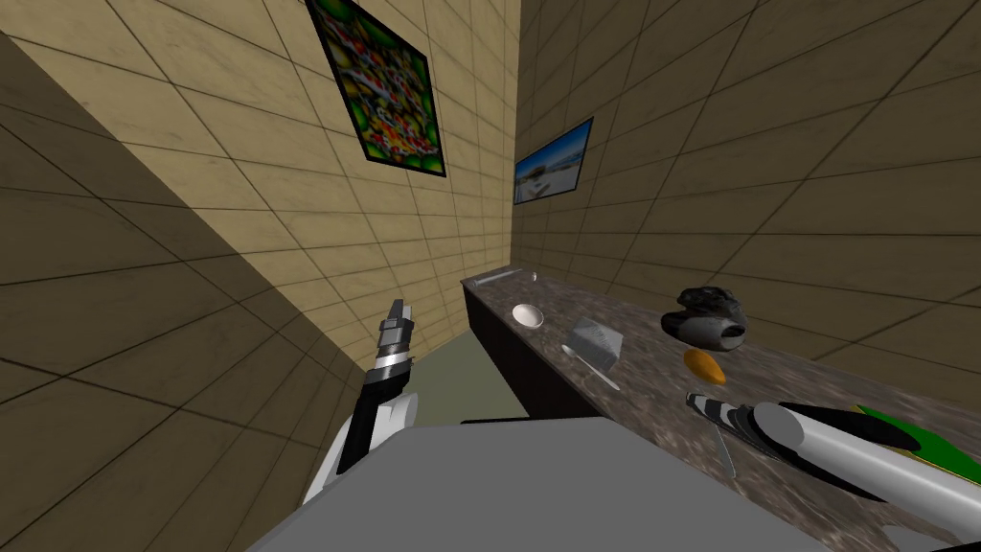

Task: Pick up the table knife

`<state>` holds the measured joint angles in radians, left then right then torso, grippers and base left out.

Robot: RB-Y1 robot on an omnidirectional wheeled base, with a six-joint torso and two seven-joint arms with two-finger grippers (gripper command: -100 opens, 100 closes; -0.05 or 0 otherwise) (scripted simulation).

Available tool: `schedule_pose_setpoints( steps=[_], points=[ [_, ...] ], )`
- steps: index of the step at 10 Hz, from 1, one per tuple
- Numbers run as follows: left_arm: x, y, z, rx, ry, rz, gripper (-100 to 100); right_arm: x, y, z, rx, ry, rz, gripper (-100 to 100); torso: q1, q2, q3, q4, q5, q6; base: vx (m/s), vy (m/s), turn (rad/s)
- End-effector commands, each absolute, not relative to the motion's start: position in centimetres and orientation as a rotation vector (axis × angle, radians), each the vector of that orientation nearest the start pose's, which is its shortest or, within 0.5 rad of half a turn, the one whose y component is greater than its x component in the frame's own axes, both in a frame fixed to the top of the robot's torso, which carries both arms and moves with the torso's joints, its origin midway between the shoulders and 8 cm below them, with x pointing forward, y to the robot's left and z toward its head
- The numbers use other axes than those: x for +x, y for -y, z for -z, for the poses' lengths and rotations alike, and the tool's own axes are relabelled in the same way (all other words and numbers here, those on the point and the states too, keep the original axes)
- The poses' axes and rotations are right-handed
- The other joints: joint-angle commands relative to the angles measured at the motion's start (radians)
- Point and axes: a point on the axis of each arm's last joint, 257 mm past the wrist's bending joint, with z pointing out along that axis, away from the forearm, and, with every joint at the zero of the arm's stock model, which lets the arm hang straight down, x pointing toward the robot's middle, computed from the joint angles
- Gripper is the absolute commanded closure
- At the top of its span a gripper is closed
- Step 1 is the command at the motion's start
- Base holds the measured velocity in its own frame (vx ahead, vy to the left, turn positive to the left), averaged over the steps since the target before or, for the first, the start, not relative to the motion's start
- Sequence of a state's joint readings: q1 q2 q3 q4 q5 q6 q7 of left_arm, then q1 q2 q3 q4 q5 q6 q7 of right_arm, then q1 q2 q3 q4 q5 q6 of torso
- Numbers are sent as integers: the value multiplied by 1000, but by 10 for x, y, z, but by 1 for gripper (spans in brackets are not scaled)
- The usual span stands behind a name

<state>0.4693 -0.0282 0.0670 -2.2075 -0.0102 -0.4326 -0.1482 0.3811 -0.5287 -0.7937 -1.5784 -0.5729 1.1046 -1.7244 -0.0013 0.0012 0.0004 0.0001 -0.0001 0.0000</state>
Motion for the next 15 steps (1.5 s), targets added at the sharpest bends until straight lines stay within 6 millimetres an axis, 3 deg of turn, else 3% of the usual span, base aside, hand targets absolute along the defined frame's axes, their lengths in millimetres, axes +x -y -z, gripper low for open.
schedule_pose_setpoints(
  steps=[1,4,5,6,14,15],
  points=[
    [366,-307,11,-697,-705,1077,0,177,681,347,-2920,-1462,888,100,0,0,0,0,0,0,-2,-3,-15],
    [366,-307,11,-697,-705,1077,0,175,682,347,-2925,-1463,885,100,-1,0,1,1,-1,-1,-1,0,1],
    [365,-307,11,-697,-705,1077,0,176,682,347,-2925,-1463,886,0,-1,0,1,1,-1,-1,0,0,0],
    [365,-307,11,-697,-705,1077,0,176,684,343,-2928,-1436,887,100,-1,0,1,1,-1,-1,50,40,-140],
    [365,-307,11,-697,-705,1077,0,174,691,330,-2945,-1366,893,100,2,-3,-2,0,0,0,45,41,-68],
    [365,-307,11,-697,-705,1077,0,174,691,330,-2948,-1363,892,0,1,-2,-1,0,-1,0,0,0,0]
  ],
)
